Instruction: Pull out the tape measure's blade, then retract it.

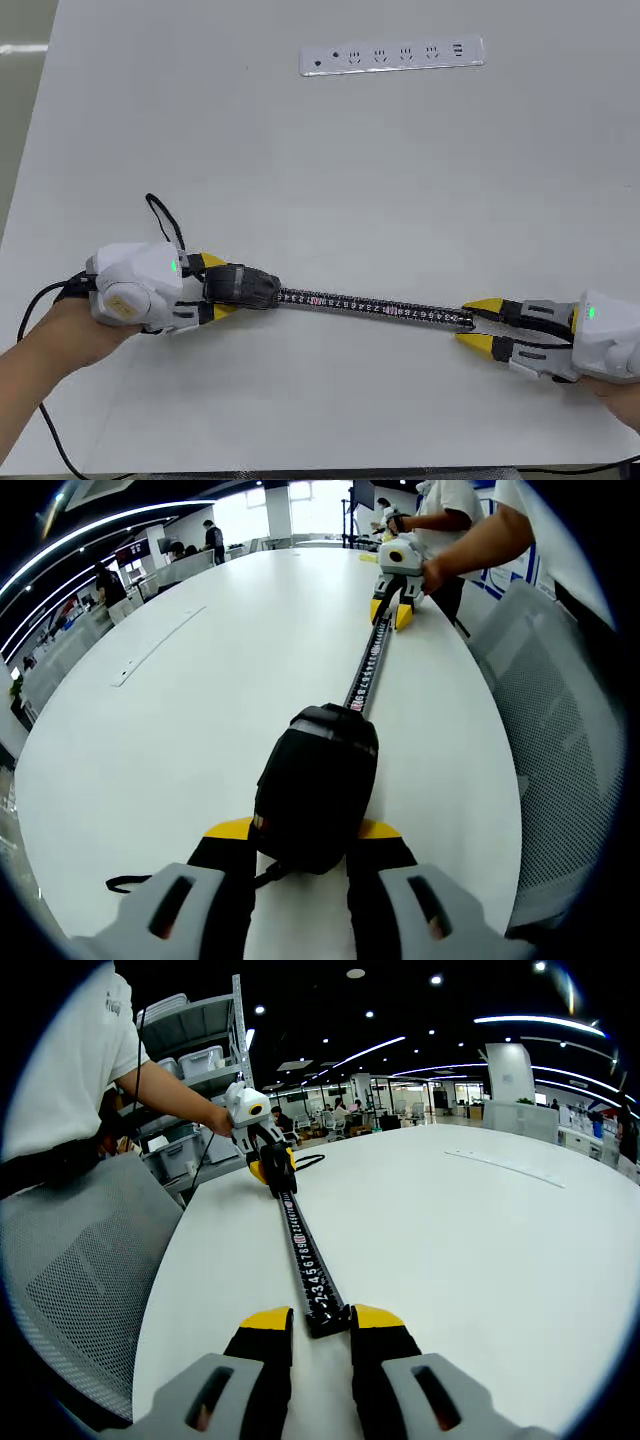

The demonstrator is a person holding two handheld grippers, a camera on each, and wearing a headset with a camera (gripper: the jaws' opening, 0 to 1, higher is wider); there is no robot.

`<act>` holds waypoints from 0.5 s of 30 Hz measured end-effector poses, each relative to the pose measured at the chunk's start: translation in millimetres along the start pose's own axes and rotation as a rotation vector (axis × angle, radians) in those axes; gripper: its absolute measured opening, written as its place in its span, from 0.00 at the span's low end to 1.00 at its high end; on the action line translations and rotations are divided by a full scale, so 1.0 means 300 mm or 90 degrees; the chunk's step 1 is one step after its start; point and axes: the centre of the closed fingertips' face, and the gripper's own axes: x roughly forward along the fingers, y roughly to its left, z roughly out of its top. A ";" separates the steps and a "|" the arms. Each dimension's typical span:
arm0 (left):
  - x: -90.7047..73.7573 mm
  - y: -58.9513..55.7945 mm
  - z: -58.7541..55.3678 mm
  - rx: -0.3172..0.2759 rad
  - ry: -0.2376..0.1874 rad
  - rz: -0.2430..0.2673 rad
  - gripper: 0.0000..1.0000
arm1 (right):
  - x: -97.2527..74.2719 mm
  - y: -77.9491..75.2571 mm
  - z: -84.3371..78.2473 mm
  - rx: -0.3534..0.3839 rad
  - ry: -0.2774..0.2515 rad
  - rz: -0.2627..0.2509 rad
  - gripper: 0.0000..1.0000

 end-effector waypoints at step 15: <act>-0.001 -0.005 -0.022 -0.010 0.005 0.008 0.47 | 0.007 0.013 0.021 0.007 0.002 -0.016 0.31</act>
